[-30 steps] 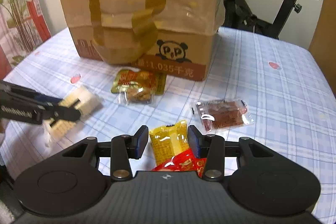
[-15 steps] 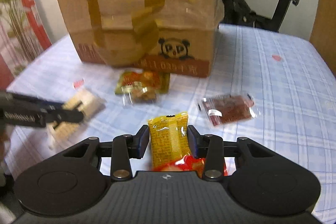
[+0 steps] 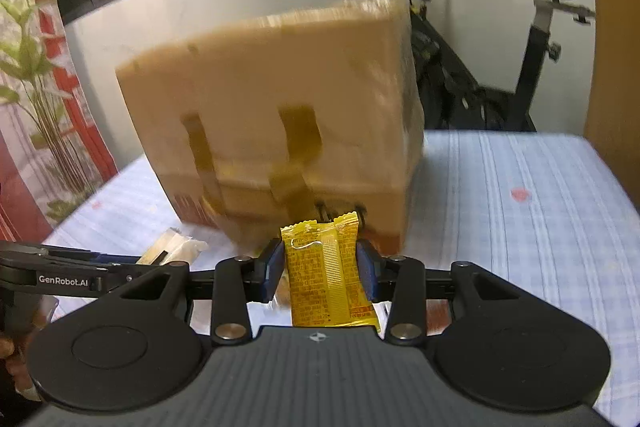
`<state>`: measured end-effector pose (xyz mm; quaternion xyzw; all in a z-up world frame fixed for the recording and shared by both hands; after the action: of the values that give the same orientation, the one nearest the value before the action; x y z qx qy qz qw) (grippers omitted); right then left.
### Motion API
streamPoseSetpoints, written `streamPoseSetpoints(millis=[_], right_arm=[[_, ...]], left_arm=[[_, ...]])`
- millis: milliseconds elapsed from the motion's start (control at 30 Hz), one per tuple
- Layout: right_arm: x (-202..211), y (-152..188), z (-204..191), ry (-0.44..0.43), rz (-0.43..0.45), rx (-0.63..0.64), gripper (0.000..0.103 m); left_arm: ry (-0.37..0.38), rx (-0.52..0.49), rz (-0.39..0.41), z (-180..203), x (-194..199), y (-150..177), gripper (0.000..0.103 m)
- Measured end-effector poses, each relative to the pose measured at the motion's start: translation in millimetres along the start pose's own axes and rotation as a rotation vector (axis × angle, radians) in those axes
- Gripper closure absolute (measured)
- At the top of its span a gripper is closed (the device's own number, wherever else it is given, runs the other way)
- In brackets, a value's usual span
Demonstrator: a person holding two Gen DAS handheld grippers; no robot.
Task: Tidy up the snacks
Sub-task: 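Lift both packets over the box and release them inside with both tools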
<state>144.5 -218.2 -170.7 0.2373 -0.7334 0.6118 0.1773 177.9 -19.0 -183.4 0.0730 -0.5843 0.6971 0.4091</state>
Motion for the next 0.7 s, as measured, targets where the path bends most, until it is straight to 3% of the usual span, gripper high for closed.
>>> streamPoseSetpoints(millis=[200, 367, 533, 700], right_arm=[[21, -57, -11, -0.043, 0.156, 0.005, 0.061], [23, -99, -20, -0.091, 0.228, 0.036, 0.061], [10, -132, -18, -0.084, 0.264, 0.04, 0.061], [-19, -148, -6, -0.022, 0.266, 0.018, 0.062]], left_arm=[[0.025, -0.107, 0.163, 13, 41, -72, 0.054], [0.025, -0.152, 0.262, 15, 62, -129, 0.054], [0.02, -0.157, 0.294, 19, 53, -167, 0.054], [0.058, -0.118, 0.269, 25, 12, -192, 0.054]])
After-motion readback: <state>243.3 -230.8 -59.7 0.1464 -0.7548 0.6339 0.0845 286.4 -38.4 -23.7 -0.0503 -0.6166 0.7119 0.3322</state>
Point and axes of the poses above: each gripper's, at about its wrist camera, not at the fingertips, and x roughly against the way its jaws point, z to its right, y to its underside, the point moved 7 cm from there along -x, roughly the way its jaws point, and after that the axes turned 5 degrees about y, right-handed, at the moved point
